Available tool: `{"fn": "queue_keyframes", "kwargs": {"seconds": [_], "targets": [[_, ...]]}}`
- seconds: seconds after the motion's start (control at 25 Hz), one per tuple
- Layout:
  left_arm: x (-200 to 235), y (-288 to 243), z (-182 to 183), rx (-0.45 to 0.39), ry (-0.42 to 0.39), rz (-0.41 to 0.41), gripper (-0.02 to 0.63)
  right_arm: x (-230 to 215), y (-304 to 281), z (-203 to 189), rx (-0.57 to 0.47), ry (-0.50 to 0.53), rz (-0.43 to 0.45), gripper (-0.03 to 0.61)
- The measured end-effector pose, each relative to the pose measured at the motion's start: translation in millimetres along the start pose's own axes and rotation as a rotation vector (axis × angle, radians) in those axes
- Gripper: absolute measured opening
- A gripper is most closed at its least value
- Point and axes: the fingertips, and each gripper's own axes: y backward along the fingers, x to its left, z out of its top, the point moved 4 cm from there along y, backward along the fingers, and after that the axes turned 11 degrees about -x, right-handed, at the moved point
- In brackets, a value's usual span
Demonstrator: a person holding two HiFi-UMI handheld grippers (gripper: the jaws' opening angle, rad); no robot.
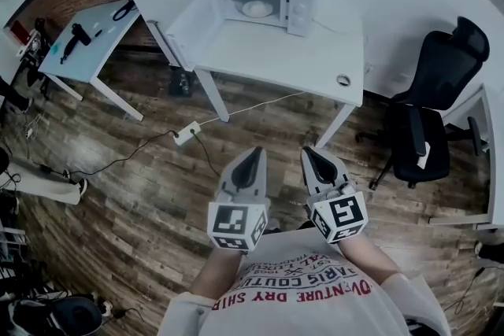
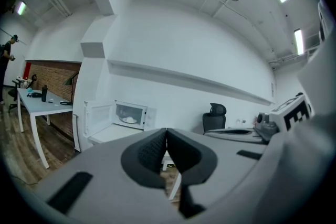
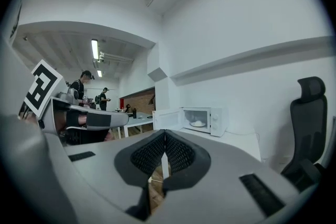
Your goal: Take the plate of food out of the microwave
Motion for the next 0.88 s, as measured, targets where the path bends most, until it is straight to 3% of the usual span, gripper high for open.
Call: {"fn": "queue_keyframes", "kwargs": {"seconds": [0.44, 0.88], "targets": [[60.5, -61.0, -25.5, 0.056, 0.025, 0.079, 0.006, -33.4, -92.0, -32.8, 0.045, -0.027, 0.052, 0.012], [114.4, -223.0, -26.4, 0.060, -0.004, 0.211, 0.006, -136.2, -233.9, -32.8, 0.033, -0.023, 0.196, 0.012]]}}
